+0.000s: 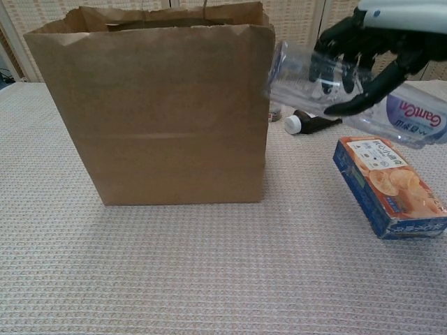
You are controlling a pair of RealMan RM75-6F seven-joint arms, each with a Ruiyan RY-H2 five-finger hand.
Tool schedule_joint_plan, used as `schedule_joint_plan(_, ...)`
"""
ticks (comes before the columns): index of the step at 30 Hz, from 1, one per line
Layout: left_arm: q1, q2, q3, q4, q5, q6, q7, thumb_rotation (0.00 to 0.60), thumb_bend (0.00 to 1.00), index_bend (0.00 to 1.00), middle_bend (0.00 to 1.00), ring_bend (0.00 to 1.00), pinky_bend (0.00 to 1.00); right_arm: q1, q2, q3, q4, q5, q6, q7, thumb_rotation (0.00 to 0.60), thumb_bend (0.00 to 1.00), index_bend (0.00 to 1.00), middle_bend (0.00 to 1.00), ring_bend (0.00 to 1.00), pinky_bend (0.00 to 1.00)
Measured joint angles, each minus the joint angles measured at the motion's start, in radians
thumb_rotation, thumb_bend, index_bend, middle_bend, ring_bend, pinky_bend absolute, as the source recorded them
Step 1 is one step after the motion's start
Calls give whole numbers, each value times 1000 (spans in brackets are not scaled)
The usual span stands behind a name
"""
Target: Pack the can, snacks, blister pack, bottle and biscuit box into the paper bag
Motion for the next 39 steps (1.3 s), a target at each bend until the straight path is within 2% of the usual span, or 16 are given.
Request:
schedule_joint_plan(6,-3,-4,-1,-2,-1,-4,7,600,413,37,0,0,22,-27,6,128,-5,-24,109,117,600,326,719,636,673,739)
schedule_joint_plan(11,-9,-7,-2,-3,-3,-14,5,600,413,37,0,0,22,-9,-49,216,0,-16,173,122,600,326,710,636,670,739)
schedule_joint_plan(13,-12,-6,-2,-3,-3,-20,-1,600,413,37,0,0,23,18,-105,270,8,-8,208,106,600,326,706,636,669,739)
schedule_joint_plan(17,-14,-2,-1,-5,-4,-25,-13,600,412,37,0,0,22,93,-245,341,42,-2,280,53,600,325,705,636,666,739)
schedule_joint_plan(21,-15,0,-1,-5,-7,-31,-21,600,413,37,0,0,22,212,-399,422,111,-2,337,-19,600,325,704,636,663,739)
schedule_joint_plan(25,-14,6,-1,-5,-10,-32,-36,600,413,37,0,0,22,312,-506,483,197,1,367,-71,600,325,697,637,659,739)
schedule_joint_plan(27,-12,8,0,-4,-11,-31,-42,600,412,37,0,0,22,345,-549,505,240,10,376,-88,600,325,693,637,658,739)
schedule_joint_plan(30,-10,12,1,-2,-11,-29,-49,600,413,37,0,0,22,364,-586,510,287,20,380,-102,600,325,687,637,655,739)
schedule_joint_plan(39,-3,15,3,-5,-10,-18,-47,600,413,37,0,0,22,353,-637,430,334,23,337,-78,600,324,618,636,599,718)
